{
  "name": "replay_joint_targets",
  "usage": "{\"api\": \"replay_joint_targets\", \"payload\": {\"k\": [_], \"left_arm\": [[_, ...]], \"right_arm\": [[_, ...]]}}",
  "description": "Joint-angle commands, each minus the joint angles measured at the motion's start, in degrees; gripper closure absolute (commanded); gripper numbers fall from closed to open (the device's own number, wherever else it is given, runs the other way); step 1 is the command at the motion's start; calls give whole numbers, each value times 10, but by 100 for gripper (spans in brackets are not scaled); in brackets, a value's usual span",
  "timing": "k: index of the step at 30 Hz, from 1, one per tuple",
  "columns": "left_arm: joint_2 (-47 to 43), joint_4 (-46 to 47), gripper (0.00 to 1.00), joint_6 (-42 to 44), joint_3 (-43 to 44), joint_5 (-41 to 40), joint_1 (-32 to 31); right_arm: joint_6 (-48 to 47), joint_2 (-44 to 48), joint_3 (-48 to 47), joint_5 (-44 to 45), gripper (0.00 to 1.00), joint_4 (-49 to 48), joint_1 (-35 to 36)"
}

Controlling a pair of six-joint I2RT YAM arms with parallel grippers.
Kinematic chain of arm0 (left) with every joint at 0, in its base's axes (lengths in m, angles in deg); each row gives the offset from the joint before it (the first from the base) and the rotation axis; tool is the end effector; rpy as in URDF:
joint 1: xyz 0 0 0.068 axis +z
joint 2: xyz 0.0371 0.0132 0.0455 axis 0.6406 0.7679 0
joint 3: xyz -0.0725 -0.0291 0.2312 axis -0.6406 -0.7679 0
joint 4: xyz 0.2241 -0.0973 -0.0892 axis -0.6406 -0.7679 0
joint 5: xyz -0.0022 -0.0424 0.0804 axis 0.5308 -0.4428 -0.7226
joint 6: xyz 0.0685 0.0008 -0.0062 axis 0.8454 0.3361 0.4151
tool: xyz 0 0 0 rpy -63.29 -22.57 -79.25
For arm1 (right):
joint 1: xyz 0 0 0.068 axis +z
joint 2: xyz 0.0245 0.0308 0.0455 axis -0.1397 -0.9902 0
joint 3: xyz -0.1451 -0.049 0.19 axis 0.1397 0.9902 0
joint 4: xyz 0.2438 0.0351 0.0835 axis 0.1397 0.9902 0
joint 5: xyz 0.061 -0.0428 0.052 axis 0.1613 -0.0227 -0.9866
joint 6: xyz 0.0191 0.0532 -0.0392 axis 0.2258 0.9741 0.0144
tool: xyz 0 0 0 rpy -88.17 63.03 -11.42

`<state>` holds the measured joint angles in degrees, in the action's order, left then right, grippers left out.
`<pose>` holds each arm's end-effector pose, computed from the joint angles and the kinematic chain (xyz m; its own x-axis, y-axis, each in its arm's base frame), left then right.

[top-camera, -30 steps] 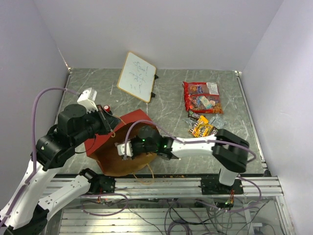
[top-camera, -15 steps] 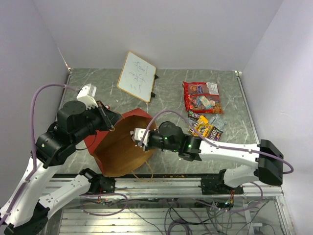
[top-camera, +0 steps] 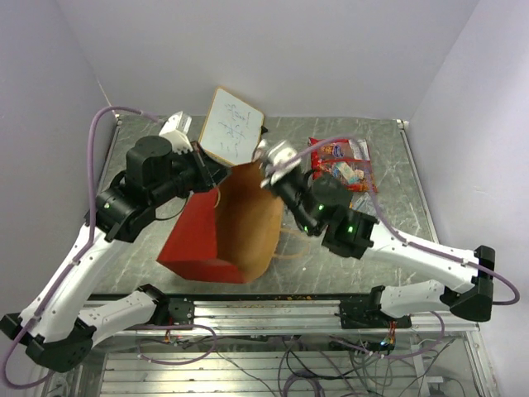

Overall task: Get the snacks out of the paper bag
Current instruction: Place the snack at the center of the board.

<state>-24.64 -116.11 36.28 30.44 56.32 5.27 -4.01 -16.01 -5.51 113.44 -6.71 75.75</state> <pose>0.1802 -0.1279 0.4108 -0.5868 -0.3953 -0.7067 0.2976 0.7065 -0.6422 0.1423 0.2776 0.3848 0.2675 -0.2012 -0.9423 -0.5746 0.7517 -0.3236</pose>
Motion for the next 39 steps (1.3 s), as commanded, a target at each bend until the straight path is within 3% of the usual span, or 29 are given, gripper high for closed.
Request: {"api": "replay_joint_targets", "payload": {"k": [1,4,9,14,20,29,35,39], "left_arm": [[37,114,93,-26,30,68,1],[74,160,93,-46,52,96,1],[106,190,93,-64,60,115,1],[57,133,93,-51,-10,75,5],[-14,52,93,-48,-99,28,12],[-18,-100,91,-14,-53,-87,15],[-34,-123,54,-8,-22,-123,15],[-32,-158,16,1,14,-147,15]], "right_arm": [[40,-38,-97,201,100,-1,-77],[129,-61,-149,209,100,94,-161],[197,-61,-152,216,100,184,-262],[316,-41,-118,133,100,291,-384],[391,-12,-4,68,100,307,-444],[527,-18,123,-17,100,343,-569],[549,-48,171,-47,98,344,-591],[547,-55,186,-64,91,334,-591]]}}
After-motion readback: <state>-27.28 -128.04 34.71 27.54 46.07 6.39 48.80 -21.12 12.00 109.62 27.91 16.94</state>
